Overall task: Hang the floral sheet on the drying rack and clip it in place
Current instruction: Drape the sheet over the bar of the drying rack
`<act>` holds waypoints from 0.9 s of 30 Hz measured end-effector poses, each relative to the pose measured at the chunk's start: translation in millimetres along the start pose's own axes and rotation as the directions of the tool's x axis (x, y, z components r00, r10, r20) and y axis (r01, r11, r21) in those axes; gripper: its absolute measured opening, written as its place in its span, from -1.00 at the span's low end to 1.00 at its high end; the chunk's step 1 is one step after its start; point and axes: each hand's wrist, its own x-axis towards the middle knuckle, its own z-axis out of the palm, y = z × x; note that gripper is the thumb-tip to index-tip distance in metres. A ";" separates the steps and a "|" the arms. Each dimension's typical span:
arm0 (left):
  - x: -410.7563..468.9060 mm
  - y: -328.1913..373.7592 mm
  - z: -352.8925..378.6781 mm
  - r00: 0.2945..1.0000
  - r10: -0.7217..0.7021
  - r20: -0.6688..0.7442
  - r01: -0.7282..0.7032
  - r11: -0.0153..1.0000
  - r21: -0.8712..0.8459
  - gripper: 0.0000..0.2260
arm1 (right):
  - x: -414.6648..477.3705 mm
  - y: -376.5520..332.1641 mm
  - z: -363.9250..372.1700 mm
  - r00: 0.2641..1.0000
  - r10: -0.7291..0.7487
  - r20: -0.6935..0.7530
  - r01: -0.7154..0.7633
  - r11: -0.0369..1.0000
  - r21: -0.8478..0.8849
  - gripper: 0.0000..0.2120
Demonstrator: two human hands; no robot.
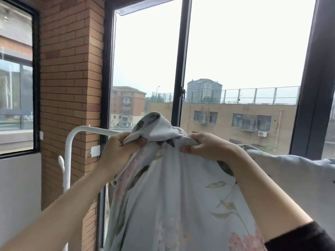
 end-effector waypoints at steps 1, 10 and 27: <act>11.8 9.3 -6.0 1.000 0.019 -0.024 -0.019 1.000 0.001 -0.79 | 0.3 -1.9 0.8 1.000 -0.009 -0.004 0.009 1.000 -0.006 -0.71; 120.7 38.5 18.5 0.982 0.182 0.041 -0.183 0.892 0.414 -0.74 | -4.1 6.7 -1.8 0.998 0.020 -0.065 -0.021 0.999 -0.025 -0.71; 107.7 -19.8 2.4 0.957 -0.225 0.183 0.033 0.712 0.702 -0.44 | 32.5 -44.2 19.7 0.989 -0.054 -0.140 0.038 0.993 -0.112 -0.24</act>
